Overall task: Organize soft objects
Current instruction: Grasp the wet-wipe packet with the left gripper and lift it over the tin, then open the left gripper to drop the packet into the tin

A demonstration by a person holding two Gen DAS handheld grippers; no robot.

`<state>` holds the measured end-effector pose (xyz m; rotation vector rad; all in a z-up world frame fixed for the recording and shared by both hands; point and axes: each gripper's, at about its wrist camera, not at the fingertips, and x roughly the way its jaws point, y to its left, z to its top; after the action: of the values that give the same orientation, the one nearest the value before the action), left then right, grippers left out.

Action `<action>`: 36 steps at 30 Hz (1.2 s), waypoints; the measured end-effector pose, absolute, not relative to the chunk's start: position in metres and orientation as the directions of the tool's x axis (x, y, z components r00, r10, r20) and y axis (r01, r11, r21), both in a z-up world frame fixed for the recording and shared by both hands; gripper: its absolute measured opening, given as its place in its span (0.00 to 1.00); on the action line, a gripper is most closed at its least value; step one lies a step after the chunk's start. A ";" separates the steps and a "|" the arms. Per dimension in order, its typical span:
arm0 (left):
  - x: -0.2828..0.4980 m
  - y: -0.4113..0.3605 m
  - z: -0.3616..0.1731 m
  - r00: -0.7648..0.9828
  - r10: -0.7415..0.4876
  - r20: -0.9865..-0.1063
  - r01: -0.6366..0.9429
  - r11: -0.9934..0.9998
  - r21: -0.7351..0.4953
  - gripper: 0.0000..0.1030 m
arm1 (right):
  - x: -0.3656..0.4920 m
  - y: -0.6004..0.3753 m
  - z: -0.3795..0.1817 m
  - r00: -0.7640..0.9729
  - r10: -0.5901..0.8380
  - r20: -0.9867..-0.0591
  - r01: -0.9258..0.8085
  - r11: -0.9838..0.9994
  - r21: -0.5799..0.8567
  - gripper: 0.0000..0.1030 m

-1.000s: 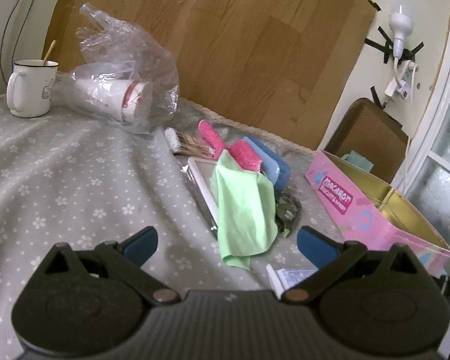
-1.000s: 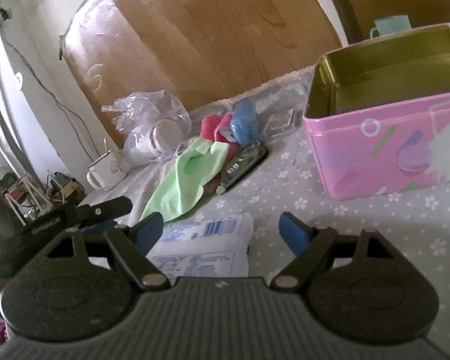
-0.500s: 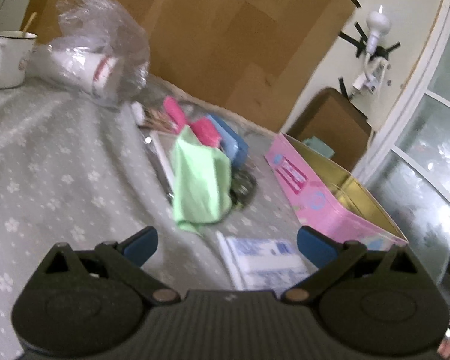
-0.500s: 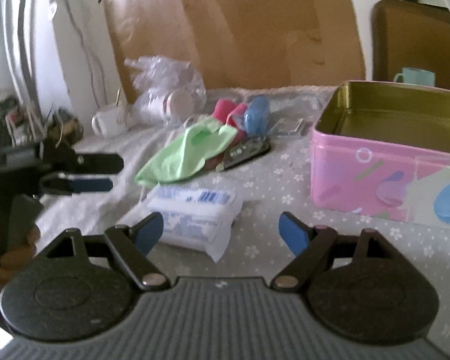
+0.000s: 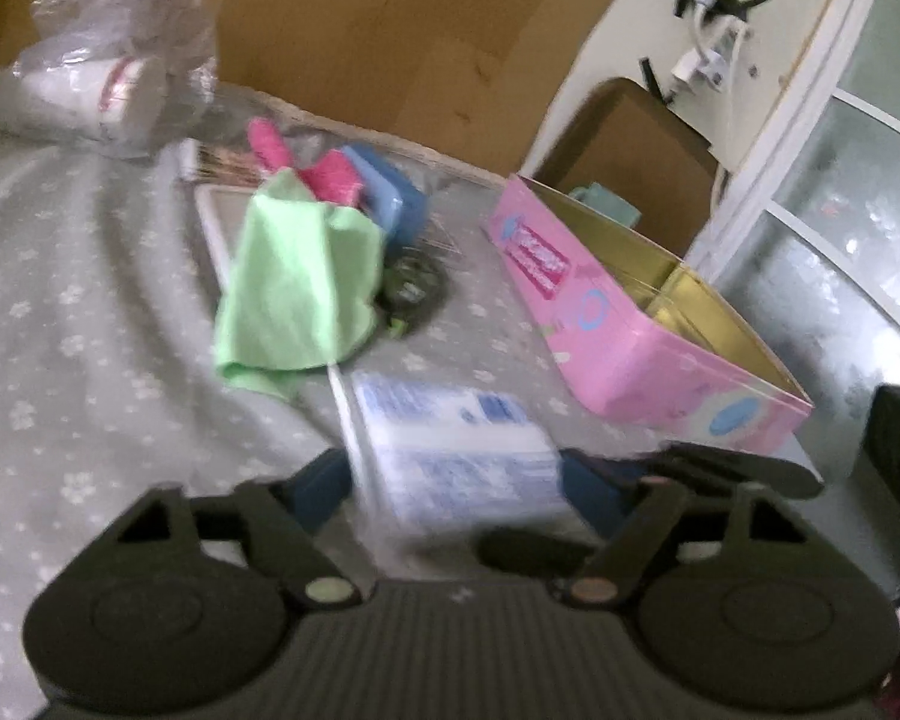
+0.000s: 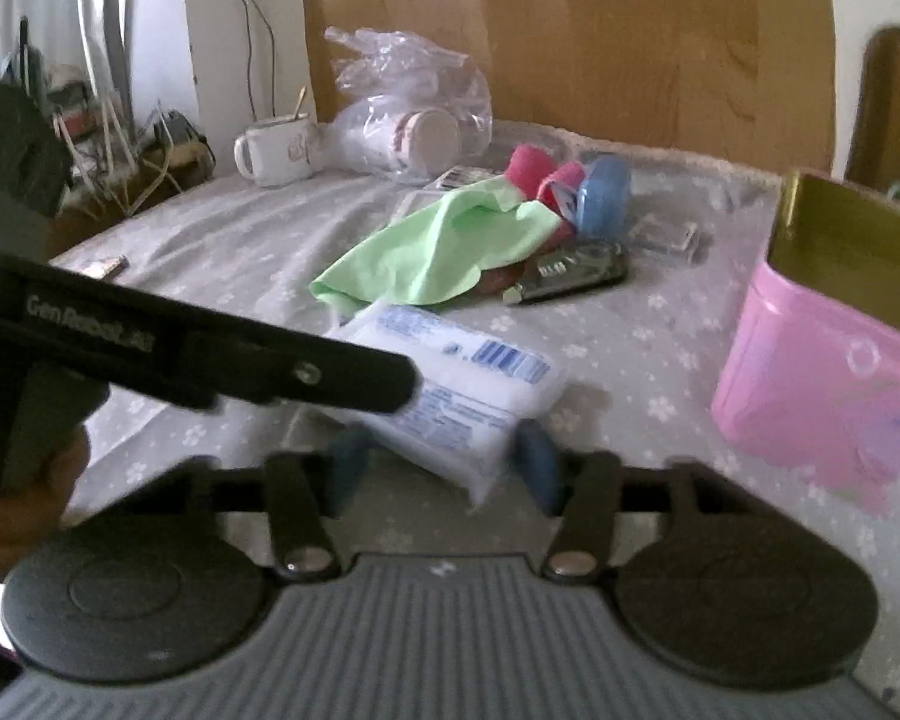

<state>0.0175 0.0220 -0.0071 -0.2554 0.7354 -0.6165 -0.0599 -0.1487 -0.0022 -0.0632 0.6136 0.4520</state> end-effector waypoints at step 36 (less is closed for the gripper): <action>0.067 -0.110 0.065 0.621 -0.675 -0.399 0.592 0.737 -0.326 0.92 | -0.079 -0.306 0.029 0.955 -0.102 -0.278 0.132 0.987 0.090 0.56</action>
<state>0.0675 -0.1096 0.0649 -0.1684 0.5277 -0.7321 -0.0788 -0.3062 0.0292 0.1083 0.2762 -0.1188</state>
